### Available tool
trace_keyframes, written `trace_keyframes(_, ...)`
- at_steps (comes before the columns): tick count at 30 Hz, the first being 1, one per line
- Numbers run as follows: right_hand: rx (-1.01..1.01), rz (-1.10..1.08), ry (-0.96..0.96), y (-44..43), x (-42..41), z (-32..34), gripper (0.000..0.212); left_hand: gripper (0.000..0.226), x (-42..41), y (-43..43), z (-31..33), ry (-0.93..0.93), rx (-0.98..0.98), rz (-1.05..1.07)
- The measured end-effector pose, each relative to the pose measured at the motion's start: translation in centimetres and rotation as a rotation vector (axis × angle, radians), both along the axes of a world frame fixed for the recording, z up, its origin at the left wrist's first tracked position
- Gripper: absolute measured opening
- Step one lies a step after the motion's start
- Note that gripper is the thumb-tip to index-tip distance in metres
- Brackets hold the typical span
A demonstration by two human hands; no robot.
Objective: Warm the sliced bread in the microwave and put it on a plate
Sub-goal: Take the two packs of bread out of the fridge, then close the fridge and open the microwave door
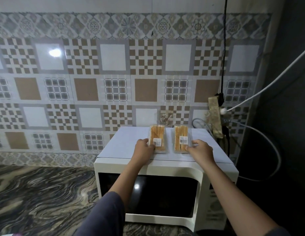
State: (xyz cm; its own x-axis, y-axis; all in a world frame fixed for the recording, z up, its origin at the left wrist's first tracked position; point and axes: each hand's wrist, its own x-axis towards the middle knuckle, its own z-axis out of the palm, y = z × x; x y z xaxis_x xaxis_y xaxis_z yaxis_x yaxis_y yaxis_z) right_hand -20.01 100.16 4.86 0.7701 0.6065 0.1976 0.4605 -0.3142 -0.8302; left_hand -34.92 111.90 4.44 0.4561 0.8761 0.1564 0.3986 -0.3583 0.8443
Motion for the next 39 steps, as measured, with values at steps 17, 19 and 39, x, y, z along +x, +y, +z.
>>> trace_keyframes(17,0.033,-0.139,0.051,-15.4,-12.9,-0.6,0.037,0.040,-9.7,-10.3,0.6,-0.164,0.105,-0.178)
trace_keyframes(19,0.031,-0.210,0.055,-18.5,-15.7,-1.2,0.034,0.039,-11.6,-12.8,-0.3,-0.167,0.094,-0.255)
trace_keyframes(39,-0.035,-1.056,0.018,-63.5,-33.7,-1.5,0.025,0.030,-14.0,-56.9,-2.2,-0.206,-0.101,-1.220)
